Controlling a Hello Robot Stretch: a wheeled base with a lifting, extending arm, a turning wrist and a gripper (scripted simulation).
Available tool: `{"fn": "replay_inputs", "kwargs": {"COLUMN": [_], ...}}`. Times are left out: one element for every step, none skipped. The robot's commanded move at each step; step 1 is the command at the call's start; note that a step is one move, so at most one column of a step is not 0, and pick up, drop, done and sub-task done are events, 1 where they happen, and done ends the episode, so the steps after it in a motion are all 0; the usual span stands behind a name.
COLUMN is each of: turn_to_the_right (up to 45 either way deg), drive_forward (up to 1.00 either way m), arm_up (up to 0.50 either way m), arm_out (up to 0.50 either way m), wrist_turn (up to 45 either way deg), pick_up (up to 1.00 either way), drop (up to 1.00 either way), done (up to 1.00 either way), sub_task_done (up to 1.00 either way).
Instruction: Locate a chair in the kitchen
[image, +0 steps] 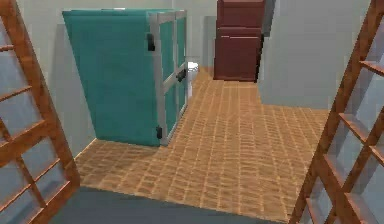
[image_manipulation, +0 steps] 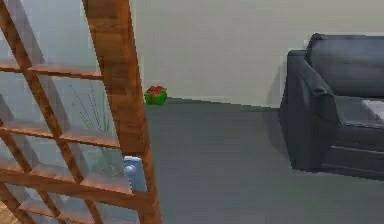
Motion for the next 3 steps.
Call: {"fn": "replay_inputs", "kwargs": {"turn_to_the_right": [30.0,0.0,-21.0], "drive_forward": [0.00,0.05,0.00], "arm_up": [0.00,0.00,0.00], "arm_out": [0.00,0.00,0.00], "wrist_turn": [0.0,0.0,0.0], "pick_up": [0.00,0.00,0.00], "drop": [0.00,0.00,0.00], "done": [0.00,0.00,0.00], "sub_task_done": [0.00,0.00,0.00]}}
